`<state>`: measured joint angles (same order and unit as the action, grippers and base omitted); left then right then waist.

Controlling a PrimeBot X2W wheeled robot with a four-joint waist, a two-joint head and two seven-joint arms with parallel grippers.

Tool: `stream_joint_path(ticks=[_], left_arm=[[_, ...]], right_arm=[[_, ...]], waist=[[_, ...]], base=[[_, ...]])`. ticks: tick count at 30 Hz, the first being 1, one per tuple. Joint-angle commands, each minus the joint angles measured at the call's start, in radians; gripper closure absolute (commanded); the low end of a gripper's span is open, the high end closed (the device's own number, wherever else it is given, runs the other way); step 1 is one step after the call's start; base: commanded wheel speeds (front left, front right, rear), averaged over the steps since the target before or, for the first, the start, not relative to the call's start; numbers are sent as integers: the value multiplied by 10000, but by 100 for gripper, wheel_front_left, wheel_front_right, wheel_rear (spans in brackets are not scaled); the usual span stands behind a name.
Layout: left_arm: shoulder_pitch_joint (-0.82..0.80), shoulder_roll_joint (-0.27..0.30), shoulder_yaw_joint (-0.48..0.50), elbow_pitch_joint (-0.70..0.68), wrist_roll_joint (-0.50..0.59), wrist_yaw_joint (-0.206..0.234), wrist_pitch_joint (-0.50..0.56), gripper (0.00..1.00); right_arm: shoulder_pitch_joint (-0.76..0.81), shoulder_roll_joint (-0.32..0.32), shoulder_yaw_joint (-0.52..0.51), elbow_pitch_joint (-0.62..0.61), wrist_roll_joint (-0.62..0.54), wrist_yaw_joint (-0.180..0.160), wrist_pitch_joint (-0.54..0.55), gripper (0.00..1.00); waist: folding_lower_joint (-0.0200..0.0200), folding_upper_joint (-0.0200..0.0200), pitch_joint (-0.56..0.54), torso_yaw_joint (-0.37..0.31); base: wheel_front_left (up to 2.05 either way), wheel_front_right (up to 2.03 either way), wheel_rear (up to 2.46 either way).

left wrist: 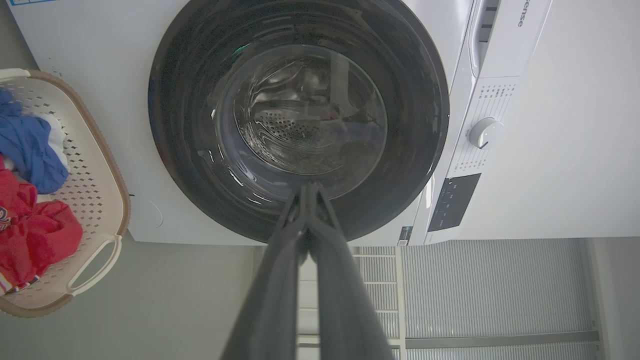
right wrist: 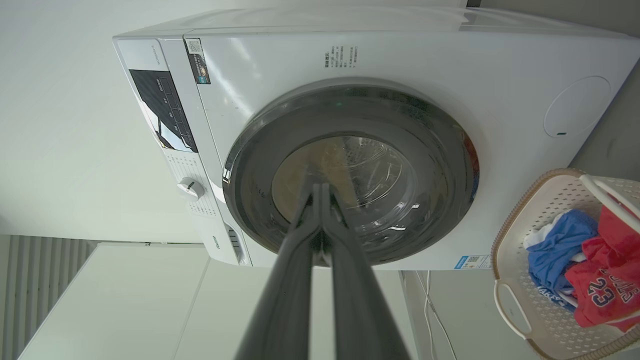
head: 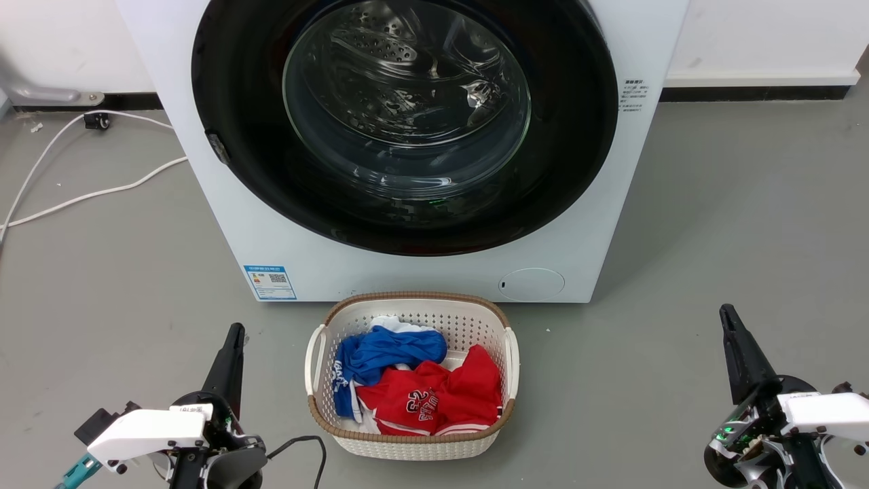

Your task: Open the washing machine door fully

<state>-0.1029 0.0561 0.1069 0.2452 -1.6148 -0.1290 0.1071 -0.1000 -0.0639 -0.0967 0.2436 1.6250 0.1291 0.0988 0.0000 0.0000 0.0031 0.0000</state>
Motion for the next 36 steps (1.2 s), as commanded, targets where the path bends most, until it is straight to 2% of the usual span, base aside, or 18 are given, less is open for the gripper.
stream_joint_path(ticks=[1, 34, 35, 36], left_arm=[[-99, -14, 26, 11, 10, -32, 31, 100], [-2, -25, 21, 0, 8, 0, 33, 100], [38, -35, 3, 64, 7, 2, 31, 0], [112, -52, -6, 152, 5, 8, 29, 0]], right_arm=[[-138, 35, -19, 15, -78, 29, 37, 100], [-26, 44, -67, 2, -70, 0, 40, 100], [24, 48, -59, 61, -71, -2, 33, 0], [101, 58, -53, 149, -71, -2, 29, 0]], waist=[[0, 0, 0, 0], [0, 0, 0, 0], [0, 0, 0, 0], [0, 0, 0, -1]], base=[[0, 0, 0], [0, 0, 0], [0, 0, 0], [0, 0, 0]])
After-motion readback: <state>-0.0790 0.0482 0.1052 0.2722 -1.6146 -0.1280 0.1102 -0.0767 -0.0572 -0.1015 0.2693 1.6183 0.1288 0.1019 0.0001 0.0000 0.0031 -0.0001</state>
